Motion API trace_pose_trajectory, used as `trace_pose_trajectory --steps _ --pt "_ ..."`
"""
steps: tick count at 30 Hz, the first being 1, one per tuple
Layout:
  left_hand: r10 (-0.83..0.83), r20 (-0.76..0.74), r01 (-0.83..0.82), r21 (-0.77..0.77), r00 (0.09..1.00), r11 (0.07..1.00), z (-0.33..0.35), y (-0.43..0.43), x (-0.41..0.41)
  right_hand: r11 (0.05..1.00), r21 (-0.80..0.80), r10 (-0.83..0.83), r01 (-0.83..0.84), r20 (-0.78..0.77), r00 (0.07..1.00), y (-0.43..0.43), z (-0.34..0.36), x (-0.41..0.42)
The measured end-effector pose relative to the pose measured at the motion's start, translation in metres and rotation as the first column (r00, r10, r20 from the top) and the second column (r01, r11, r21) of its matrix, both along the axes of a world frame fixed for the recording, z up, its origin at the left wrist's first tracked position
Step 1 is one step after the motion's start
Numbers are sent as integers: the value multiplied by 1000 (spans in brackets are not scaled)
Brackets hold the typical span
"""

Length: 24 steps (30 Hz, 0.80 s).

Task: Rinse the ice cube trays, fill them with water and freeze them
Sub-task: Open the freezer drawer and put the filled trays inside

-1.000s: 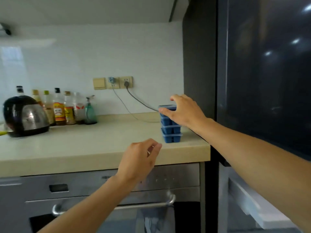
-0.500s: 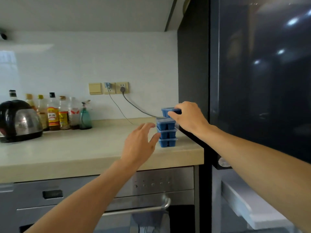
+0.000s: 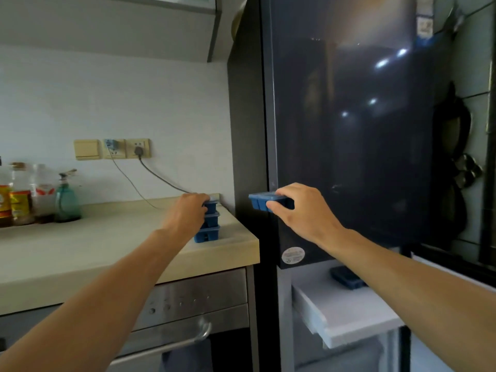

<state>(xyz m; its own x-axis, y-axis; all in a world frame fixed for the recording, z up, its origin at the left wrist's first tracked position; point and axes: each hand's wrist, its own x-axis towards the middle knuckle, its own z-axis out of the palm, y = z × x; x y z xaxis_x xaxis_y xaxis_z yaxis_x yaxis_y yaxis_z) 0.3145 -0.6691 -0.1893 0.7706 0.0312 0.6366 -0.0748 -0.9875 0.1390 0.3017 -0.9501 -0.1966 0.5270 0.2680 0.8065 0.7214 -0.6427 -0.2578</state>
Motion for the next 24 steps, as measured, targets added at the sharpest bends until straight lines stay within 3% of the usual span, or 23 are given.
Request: trace_pose_trajectory --steps 3,6,13,19,24 --pt "-20 57 23 -51 998 998 -3 -3 -3 1000 -12 -13 13 17 1000 -17 -6 -1" --pt "-124 201 148 -110 972 983 -7 -18 -15 1000 -3 -14 14 34 999 -34 -17 -5" --pt "-397 342 369 146 852 918 -28 -94 -56 998 -38 -47 49 63 997 -89 -62 -16" --pt "-518 230 503 127 824 855 -82 -164 -60 978 -85 -192 189 -30 981 -148 -113 -11" --pt "-486 -61 489 137 872 861 -143 -213 -34 938 -216 -314 271 -200 928 -189 -159 12"
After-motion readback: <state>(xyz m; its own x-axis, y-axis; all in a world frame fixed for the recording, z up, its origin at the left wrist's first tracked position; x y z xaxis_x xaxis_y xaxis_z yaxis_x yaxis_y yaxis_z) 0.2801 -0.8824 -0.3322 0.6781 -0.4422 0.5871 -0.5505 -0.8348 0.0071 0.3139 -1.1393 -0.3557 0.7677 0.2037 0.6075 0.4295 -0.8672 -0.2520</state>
